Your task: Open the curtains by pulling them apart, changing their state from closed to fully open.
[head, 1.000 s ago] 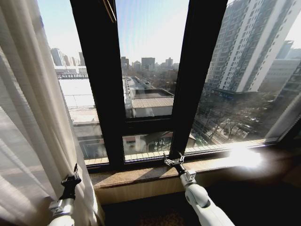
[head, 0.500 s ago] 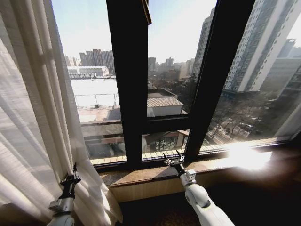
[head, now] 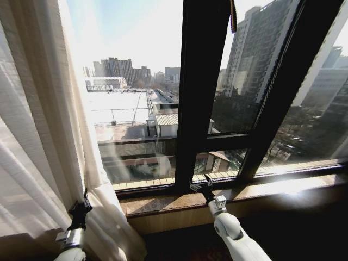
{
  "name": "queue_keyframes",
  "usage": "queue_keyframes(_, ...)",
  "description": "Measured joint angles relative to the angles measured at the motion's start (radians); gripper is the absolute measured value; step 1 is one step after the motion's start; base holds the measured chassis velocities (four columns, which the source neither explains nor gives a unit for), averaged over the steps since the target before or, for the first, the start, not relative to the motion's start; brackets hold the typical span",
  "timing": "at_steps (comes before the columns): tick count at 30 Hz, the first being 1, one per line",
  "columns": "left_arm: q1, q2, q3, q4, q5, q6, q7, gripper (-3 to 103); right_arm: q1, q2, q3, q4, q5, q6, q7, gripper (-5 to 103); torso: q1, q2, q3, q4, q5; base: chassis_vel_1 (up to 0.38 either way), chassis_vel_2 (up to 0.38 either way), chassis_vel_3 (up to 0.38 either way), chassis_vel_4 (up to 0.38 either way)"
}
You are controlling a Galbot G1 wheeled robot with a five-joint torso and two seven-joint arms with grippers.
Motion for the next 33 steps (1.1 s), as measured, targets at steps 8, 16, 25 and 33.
queue_keyframes(8, -0.009, -0.002, 0.002, 0.011, 0.002, -0.002, -0.001, 0, 0.000, 0.000, 0.000, 0.000, 0.000, 0.000, 0.000, 100, 0.000, 0.000, 0.000, 0.0000, -0.0002, 0.371, 0.318, -0.375, -0.329)
queue_keyframes(16, -0.023, -0.001, 0.004, 0.033, 0.003, -0.005, -0.002, 0, 0.000, 0.000, 0.000, 0.000, 0.000, 0.000, 0.000, 100, 0.000, 0.000, 0.000, 0.0001, 0.0000, 0.397, 0.313, -0.395, -0.313)
queue_keyframes(25, -0.040, 0.001, 0.009, 0.053, 0.003, -0.005, -0.006, 0, 0.000, 0.000, 0.000, 0.000, 0.000, 0.000, 0.000, 100, 0.000, 0.000, 0.000, 0.0004, -0.0008, 0.128, 0.123, -0.139, -0.113)
queue_keyframes(33, -0.059, 0.004, 0.015, 0.077, 0.004, 0.001, -0.013, 0, 0.000, 0.000, 0.001, 0.000, 0.000, 0.000, 0.000, 100, 0.000, 0.000, 0.000, -0.0002, -0.0001, -0.036, -0.025, 0.020, 0.023)
